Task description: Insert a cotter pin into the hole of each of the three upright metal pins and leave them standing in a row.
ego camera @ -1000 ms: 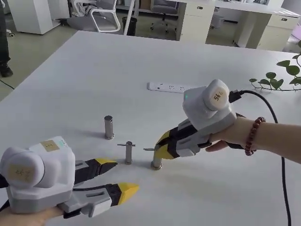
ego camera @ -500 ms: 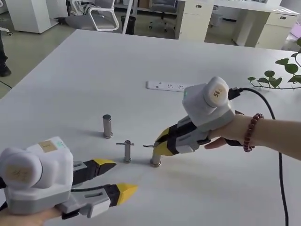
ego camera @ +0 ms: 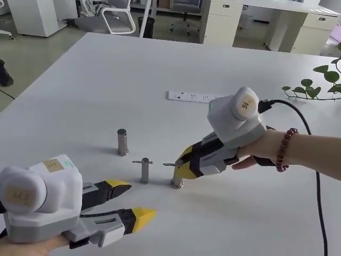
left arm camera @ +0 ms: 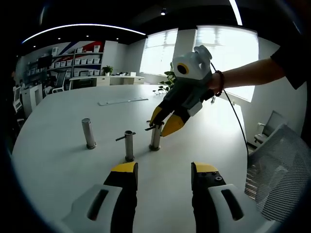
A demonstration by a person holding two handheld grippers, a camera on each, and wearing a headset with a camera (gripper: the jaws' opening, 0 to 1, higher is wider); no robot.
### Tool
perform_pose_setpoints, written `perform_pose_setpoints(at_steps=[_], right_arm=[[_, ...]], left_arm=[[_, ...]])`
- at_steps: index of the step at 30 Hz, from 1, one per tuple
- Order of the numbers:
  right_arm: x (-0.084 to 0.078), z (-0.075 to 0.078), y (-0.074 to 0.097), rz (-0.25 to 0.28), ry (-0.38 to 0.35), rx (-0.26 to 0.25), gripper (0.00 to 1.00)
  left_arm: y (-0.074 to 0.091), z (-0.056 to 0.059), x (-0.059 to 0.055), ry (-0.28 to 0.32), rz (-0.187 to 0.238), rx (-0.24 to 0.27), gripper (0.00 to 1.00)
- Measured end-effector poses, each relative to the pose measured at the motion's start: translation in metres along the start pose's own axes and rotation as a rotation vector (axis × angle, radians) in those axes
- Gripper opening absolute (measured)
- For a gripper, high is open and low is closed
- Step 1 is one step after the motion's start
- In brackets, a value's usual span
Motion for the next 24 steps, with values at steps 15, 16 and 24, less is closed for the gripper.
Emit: perform_pose_setpoints(at_steps=[15,16,24], right_arm=[[0.030,-0.003,0.001,0.128,-0.101,0.005,0.29],[0.032,-0.003,0.001,0.137,-0.105,0.005,0.30],[0.053,0.004,-0.009,0.193,-0.120,-0.040,0.34]], left_arm=[[0.008,0.004,0.002,0.008,0.016,0.018,0.50],[0.008,0.004,0.002,0.005,0.016,0.018,0.51],[0.017,0.009,0.005,0.004,0.016,0.004,0.60]])
Point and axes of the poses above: the centre of the closed fingertips' face, and the gripper's own axes: y roughly backward along the fingers, z roughly to its right, x roughly out of its top, the point moved 9 cm from there along y, roughly backward along the fingers, and after that the axes turned 1 degree about x, right-handed, at the moved point
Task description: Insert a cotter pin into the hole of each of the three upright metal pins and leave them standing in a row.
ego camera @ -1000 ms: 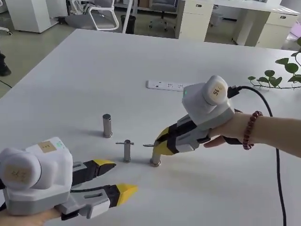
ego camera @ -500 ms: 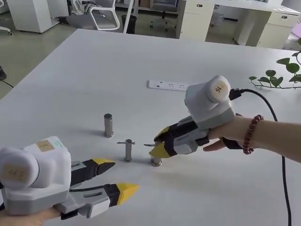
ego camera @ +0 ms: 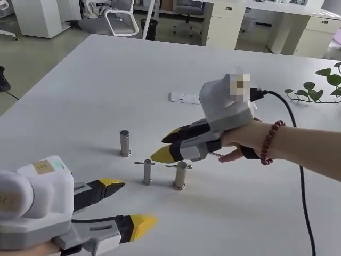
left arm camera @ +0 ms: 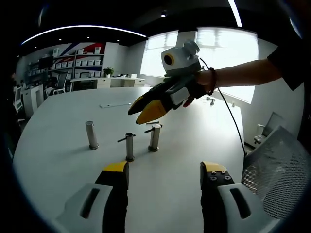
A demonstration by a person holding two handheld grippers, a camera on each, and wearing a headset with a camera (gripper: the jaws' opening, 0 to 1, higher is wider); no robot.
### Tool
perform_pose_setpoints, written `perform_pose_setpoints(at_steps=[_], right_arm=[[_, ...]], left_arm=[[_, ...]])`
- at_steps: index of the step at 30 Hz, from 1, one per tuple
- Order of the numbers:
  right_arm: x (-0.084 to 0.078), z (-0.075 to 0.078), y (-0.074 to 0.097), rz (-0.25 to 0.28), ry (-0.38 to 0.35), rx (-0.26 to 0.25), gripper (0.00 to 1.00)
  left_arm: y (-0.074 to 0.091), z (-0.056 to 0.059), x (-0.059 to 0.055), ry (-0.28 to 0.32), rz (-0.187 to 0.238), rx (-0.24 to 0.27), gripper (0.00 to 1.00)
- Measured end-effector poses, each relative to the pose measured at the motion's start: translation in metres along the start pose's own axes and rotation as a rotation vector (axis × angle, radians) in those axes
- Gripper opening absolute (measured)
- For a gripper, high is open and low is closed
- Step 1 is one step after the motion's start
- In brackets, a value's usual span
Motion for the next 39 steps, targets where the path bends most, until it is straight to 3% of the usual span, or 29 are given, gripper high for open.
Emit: perform_pose_setpoints(at_steps=[7,13,21,25,39], right_arm=[[0.011,0.011,-0.015,0.016,0.001,-0.062,0.34],[0.017,0.020,-0.032,0.024,0.004,-0.099,0.32],[0.023,0.023,-0.055,0.038,-0.002,-0.121,0.28],[0.022,0.026,-0.067,0.004,0.002,-0.145,0.26],[0.025,0.034,-0.094,-0.017,0.025,-0.145,0.17]], left_arm=[[0.001,0.001,0.000,0.031,0.015,0.011,0.67],[0.002,0.002,0.003,0.024,0.013,0.002,0.73],[0.006,-0.001,0.005,0.036,0.016,0.001,0.82],[0.008,-0.003,0.004,0.046,0.014,0.000,0.87],[0.012,-0.009,0.004,0.043,0.015,0.001,0.99]])
Point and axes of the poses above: the centre of the closed fingertips' face, and the gripper's own axes: y roughly backward along the fingers, z roughly to its right, x roughly out of its top, the point moved 9 cm from there along y, roughly backward along the fingers, and after that the axes turned 1 degree about x, right-handed, at the moved point
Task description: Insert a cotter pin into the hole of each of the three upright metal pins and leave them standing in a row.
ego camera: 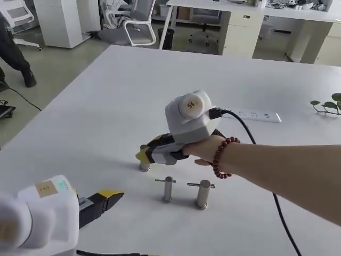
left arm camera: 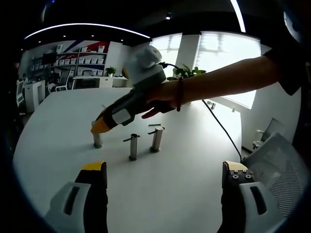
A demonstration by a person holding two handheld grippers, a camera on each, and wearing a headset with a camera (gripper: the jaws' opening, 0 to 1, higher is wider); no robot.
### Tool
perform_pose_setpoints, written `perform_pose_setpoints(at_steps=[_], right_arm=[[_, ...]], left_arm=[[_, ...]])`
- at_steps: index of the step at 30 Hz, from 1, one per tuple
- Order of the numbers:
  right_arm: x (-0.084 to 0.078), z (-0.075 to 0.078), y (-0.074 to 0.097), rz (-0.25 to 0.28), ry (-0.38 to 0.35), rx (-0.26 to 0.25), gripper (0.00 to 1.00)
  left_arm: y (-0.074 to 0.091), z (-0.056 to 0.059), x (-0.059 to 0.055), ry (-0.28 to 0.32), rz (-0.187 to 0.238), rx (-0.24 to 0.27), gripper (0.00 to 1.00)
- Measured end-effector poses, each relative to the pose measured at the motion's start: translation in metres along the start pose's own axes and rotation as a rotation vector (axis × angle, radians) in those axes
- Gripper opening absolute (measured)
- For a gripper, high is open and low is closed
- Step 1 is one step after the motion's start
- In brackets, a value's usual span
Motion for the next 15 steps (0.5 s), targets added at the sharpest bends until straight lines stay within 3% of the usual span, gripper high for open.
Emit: perform_pose_setpoints(at_steps=[8,15], right_arm=[[-0.0039,0.0046,-0.0040,-0.021,0.012,-0.028,0.09],[-0.0033,0.0049,-0.0048,-0.027,0.003,-0.035,0.09]], left_arm=[[0.0012,-0.0030,0.0011,-0.006,0.001,0.002,0.99],[0.0009,-0.0030,0.0006,-0.006,-0.005,0.001,0.99]])
Point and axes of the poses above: the centre of the closed fingertips' face, and the gripper's own axes: y roughly backward along the fingers, z roughly to its right, x roughly out of its top, the point moved 9 cm from there along y, roughly backward along the fingers, and after that the axes turned 1 degree about x, right-handed, at the moved point
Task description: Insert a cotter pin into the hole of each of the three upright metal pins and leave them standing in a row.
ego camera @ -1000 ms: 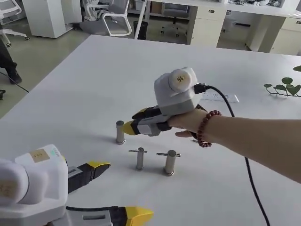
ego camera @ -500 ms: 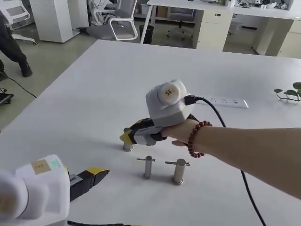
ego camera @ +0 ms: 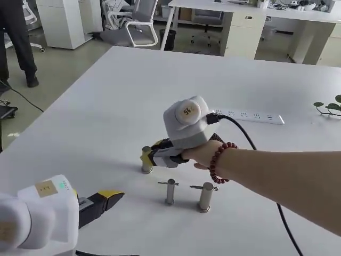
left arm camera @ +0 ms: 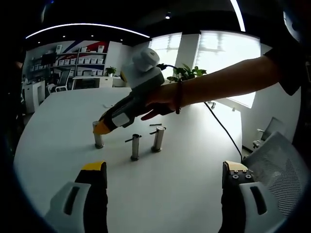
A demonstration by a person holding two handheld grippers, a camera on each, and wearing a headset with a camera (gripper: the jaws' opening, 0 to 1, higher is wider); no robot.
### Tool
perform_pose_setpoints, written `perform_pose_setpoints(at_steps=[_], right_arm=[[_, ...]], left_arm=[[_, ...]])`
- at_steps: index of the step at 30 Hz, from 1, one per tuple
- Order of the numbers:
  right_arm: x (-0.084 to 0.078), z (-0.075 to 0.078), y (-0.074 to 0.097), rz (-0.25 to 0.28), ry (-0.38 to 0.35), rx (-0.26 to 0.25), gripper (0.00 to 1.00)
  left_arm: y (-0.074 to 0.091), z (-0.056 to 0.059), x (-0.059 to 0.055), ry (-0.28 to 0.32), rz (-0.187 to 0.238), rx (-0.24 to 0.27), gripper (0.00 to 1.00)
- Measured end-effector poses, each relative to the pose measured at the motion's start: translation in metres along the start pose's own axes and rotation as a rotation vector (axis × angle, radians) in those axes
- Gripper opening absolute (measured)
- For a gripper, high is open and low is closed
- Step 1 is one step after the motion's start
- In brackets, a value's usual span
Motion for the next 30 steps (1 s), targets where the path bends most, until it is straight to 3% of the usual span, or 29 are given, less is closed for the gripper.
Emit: perform_pose_setpoints(at_steps=[2,14,18,23,30], right_arm=[[0.000,0.000,0.000,0.003,-0.025,-0.002,0.09],[0.007,-0.008,0.000,-0.019,0.048,0.019,0.08],[0.013,-0.017,0.002,-0.011,0.070,0.042,0.08],[0.021,-0.032,0.008,-0.005,0.095,0.073,0.08],[0.023,-0.050,0.017,-0.006,0.113,0.121,0.08]], left_arm=[[0.000,0.000,0.000,0.000,0.000,0.003,0.99],[0.003,-0.004,0.005,0.009,0.001,0.030,0.97],[0.006,-0.005,0.008,-0.004,-0.025,0.038,0.95],[0.009,-0.002,0.014,-0.002,-0.006,0.037,0.96],[0.015,0.003,0.016,-0.008,-0.024,0.035,0.97]])
Point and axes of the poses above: the centre of the closed fingertips' face, and the gripper's own axes: y roughly backward along the fingers, z roughly to its right, x roughly out of its top, the point moved 9 cm from there along y, roughly backward along the fingers, and after that the axes turned 1 degree about x, right-handed, at the moved point
